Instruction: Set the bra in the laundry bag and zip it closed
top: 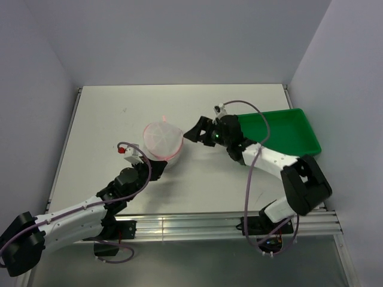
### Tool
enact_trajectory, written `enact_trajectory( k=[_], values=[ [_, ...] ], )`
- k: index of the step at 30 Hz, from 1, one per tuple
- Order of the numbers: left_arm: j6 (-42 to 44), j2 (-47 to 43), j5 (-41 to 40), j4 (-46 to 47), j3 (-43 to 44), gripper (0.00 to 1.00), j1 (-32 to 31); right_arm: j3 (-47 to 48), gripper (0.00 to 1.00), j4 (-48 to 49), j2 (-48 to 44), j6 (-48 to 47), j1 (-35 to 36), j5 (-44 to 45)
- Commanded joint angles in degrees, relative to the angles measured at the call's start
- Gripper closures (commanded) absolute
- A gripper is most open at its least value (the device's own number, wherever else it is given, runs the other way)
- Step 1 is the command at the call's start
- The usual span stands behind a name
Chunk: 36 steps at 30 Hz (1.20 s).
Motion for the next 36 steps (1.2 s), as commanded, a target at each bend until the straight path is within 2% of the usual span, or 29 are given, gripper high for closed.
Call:
enact_trajectory(
  k=[1,2,6,8,13,15,16,21,23,27,28,29,32,36],
  values=[
    [-1.18,2.55,3.76,9.24,1.02,1.0,0.1,-8.93,0.11,6.44,-9.48,5.13,3.06,3.27],
    [-1.53,3.17,4.21,10.64,0.93,1.0,0.1,-12.26,0.11,8.8,-10.36,6.29,4.29,3.27],
    [-2.76,4.67,5.62,12.24,0.84,1.0,0.1,-14.93,0.11,16.28,-9.42,11.21,10.27,0.47],
    [-2.85,4.06,5.62,12.24,0.31,1.0,0.01,-14.93,0.2,20.77,-7.92,14.55,11.59,-1.38],
    [-3.82,1.51,5.18,10.13,-0.91,1.0,0.1,-12.82,0.37,22.89,-3.17,17.11,12.56,-1.66],
    [-4.26,1.42,5.35,9.78,-1.18,1.0,0.01,-12.56,0.4,23.15,-2.29,17.28,12.56,-0.86],
    [-4.34,1.42,5.44,9.69,-1.36,1.0,0.1,-12.3,0.46,23.24,-2.03,17.46,12.56,-0.77],
    [-3.99,1.5,5.62,9.17,-1.1,1.0,0.1,-11.5,0.48,23.33,-0.53,17.29,12.65,0.89],
    [-3.82,1.42,5.62,8.9,-1.01,1.0,0.1,-11.76,0.62,24.12,-0.35,17.37,12.65,1.25],
    [-3.03,1.07,5.26,8.02,-0.74,1.0,0.1,-12.03,0.85,23.68,-0.09,17.02,12.56,2.21],
    [-2.77,0.98,5.0,7.76,-0.57,1.0,0.1,-12.12,0.94,23.77,-0.18,16.76,12.39,2.21],
    [-2.24,0.89,4.83,6.98,-0.39,1.0,0.1,-12.03,0.97,23.07,-0.35,16.5,12.38,2.3],
    [-0.31,-0.07,3.42,5.04,0.05,1.0,0.19,-11.85,1.0,20.7,-1.4,14.39,10.55,1.78],
    [2.33,-5.5,-0.61,-4.77,0.84,1.0,1.24,-11.94,1.0,17.54,-2.81,9.66,4.58,-1.03]
  ],
)
